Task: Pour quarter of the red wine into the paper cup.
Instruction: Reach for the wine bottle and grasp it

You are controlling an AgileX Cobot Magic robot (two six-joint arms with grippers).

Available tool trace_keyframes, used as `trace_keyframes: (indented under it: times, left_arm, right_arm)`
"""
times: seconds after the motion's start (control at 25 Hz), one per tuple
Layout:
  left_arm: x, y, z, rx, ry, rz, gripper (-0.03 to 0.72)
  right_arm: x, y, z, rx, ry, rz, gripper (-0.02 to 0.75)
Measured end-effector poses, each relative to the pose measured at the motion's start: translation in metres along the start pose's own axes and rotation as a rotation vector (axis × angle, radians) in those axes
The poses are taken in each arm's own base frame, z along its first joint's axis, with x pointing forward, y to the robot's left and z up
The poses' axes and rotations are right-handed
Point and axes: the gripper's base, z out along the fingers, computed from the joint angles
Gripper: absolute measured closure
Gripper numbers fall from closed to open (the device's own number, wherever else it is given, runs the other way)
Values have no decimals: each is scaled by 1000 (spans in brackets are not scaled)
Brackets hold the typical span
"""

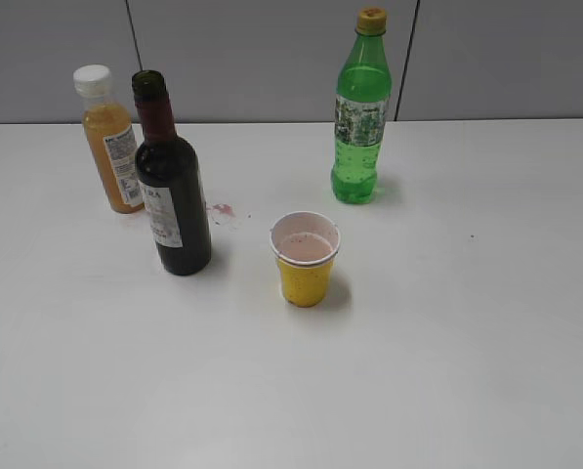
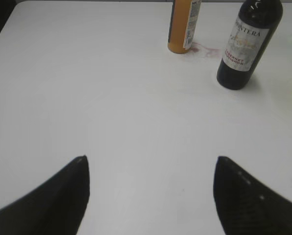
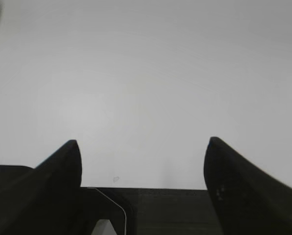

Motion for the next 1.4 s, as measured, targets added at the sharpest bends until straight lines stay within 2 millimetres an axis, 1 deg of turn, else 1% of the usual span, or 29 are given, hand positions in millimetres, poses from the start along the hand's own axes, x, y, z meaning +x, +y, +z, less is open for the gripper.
trace_keyframes:
  times: [0.12, 0.2, 0.44, 0.68, 0.84, 1.4]
  left_arm:
    - [0, 0, 0, 0, 0, 0, 105]
    - [0, 0, 0, 0, 0, 0, 105]
    - [0, 0, 0, 0, 0, 0, 105]
    - [0, 0, 0, 0, 0, 0, 105]
    - [0, 0, 0, 0, 0, 0, 105]
    - [0, 0, 0, 0, 0, 0, 105]
  right_arm:
    - [22, 0, 6, 0, -55, 0, 147]
    - [32, 0, 6, 0, -101, 0, 147]
    - [48, 0, -12, 0, -284, 0, 147]
    - [62, 0, -25, 0, -409, 0, 147]
    - [67, 0, -29, -1, -454, 5, 147]
    - [68, 0, -29, -1, -454, 6, 147]
